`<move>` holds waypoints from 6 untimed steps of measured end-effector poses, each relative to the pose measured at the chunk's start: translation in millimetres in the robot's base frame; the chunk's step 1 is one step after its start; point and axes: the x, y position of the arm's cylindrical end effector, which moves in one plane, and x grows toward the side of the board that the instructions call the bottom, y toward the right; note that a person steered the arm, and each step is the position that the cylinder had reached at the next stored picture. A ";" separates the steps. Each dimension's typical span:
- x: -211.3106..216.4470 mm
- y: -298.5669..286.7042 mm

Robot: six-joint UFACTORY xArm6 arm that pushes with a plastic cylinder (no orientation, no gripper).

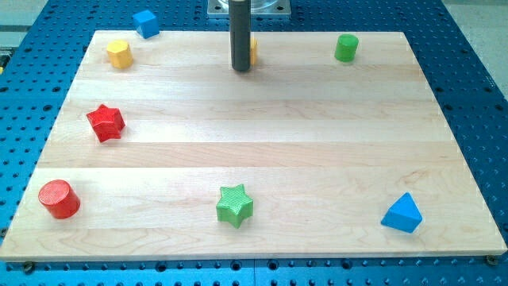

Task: Place the green circle in between yellow heart and blue triangle

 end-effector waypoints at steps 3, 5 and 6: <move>-45.5 -168.2; -76.0 -221.0; -71.7 -212.2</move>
